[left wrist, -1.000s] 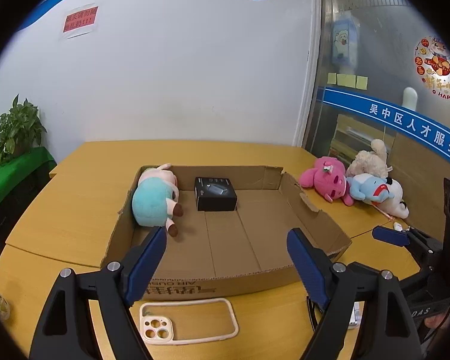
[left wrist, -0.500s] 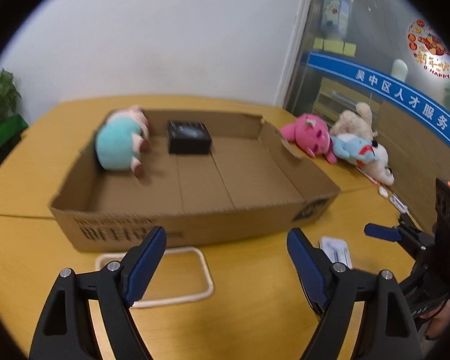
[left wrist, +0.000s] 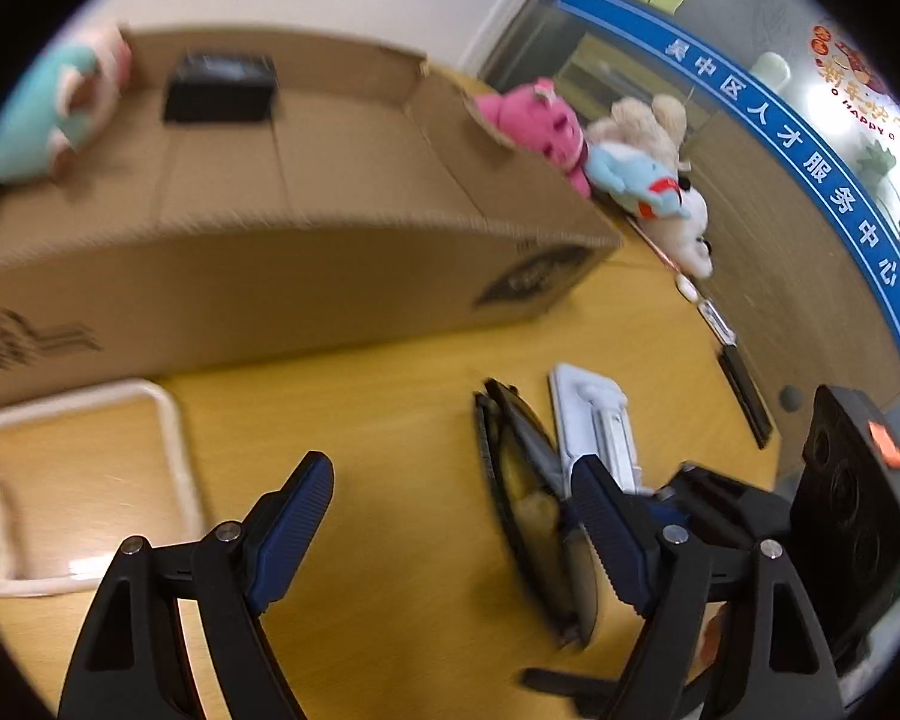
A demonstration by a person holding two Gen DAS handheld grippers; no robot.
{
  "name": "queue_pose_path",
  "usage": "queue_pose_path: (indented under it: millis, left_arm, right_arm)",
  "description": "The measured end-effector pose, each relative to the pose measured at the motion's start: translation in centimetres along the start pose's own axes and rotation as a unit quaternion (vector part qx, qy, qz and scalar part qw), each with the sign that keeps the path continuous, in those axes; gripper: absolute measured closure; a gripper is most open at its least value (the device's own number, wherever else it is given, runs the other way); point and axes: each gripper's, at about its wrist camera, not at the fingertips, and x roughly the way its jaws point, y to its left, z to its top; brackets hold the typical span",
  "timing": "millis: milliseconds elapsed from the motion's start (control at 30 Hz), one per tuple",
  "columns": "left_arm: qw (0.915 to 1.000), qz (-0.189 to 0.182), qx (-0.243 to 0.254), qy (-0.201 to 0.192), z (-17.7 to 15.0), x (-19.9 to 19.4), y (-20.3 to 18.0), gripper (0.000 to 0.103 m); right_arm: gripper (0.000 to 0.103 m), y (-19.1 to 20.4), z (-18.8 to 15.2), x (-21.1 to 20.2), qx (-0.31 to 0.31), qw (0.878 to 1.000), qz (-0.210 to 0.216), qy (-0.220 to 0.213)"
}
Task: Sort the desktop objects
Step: 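Close the left gripper on the black sunglasses, then lift the sunglasses with the left gripper and carry them over the box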
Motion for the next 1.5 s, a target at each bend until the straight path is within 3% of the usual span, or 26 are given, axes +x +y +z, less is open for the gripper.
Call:
queue_pose_path:
  millis: [67,133,200,300,400,467,733,933,1133,1500]
  left_arm:
    - [0.9997,-0.014,-0.001,0.019,-0.3,1.1,-0.2,0.025]
    - [0.9995,-0.013,0.005,0.029,-0.8,1.8,-0.7,0.025]
    - [0.9990,-0.013,0.011,0.040,-1.1,2.1,-0.8,0.040]
    - [0.9987,-0.005,0.020,0.046,-1.6,1.9,-0.9,0.052]
    - [0.9982,-0.007,0.022,0.055,-1.9,1.8,-0.9,0.058]
    - [0.9980,0.010,0.029,0.055,-2.1,1.5,-0.9,0.065]
    - [0.9984,0.030,-0.010,0.047,-2.7,-0.3,0.7,0.067]
    - [0.9990,0.023,-0.032,0.018,-2.1,-2.7,1.4,0.067]
    - [0.9993,0.014,-0.022,-0.026,1.8,-6.0,0.8,0.067]
    - [0.9948,-0.011,0.026,-0.098,15.1,-10.1,-0.1,0.067]
  right_arm:
    - [0.036,0.4,-0.2,0.9,-0.013,1.000,0.008,0.019]
    - [0.035,0.7,-0.5,1.3,-0.017,0.999,0.018,0.023]
    - [0.035,1.0,-0.6,1.5,-0.021,0.999,0.032,0.022]
    - [0.034,1.5,-0.6,1.9,-0.034,0.998,0.039,0.020]
    - [0.035,2.0,-0.6,2.1,-0.059,0.997,0.046,0.017]
    - [0.036,2.5,-0.6,2.3,-0.081,0.995,0.053,0.018]
    - [0.036,4.9,-0.6,2.8,-0.144,0.988,0.059,0.019]
    - [0.036,6.1,0.6,2.4,-0.166,0.984,0.070,0.008]
    - [0.036,7.1,4.0,0.2,-0.199,0.978,0.062,-0.017]
    - [0.036,4.6,15.7,-5.0,-0.255,0.964,0.020,-0.074]
